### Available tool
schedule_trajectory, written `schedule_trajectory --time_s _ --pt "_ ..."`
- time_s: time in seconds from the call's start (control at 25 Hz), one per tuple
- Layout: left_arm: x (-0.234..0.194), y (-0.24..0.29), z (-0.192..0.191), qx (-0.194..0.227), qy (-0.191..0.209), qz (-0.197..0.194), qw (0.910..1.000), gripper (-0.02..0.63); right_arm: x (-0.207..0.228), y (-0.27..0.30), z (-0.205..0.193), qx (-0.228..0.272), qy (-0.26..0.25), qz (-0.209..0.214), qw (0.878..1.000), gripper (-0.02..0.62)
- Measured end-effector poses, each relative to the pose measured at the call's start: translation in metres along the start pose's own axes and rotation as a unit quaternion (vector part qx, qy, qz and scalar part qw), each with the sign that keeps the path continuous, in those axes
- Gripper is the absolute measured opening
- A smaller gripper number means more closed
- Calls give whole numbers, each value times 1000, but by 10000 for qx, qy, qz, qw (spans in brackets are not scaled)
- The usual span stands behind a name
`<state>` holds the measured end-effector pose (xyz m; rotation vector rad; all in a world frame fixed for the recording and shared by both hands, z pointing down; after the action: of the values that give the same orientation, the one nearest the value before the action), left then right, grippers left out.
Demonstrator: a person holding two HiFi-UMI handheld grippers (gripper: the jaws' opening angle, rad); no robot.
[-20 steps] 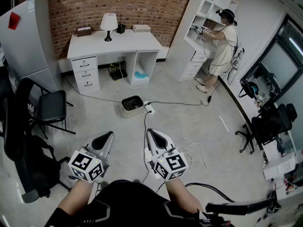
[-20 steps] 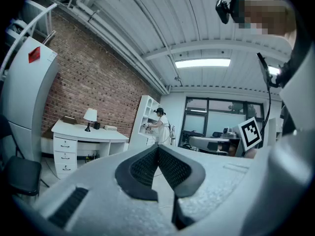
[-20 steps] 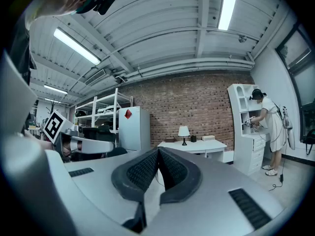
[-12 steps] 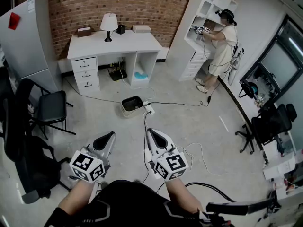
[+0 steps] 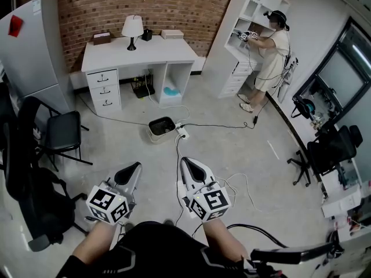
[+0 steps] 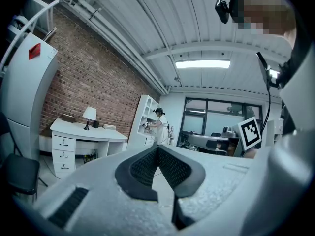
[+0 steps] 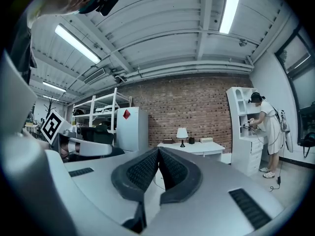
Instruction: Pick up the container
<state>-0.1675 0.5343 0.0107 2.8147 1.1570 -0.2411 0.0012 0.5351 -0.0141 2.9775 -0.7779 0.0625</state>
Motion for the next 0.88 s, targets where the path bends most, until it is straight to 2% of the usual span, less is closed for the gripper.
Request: schedule_trajectory --time_s 0.48,0.88 --pt "-30 -22 0 26 -90 -107 9999 9 -32 21 -9 -194 130 -130 9996 8" --pt "-68 -52 0 90 -105 -397 9991 9 -67 38 -14 -216 128 -536 9982 8"
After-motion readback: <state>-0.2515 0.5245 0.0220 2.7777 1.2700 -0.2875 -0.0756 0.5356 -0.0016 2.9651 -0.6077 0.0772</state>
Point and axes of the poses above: the fingertips, and each gripper's own axes: y forward along the fingers, x to its right, z out of its top, the point moved 3 cm from there along -y, backward along the fingers, and after that the axes turned 3 degrees about y, right-handed, at the moved point
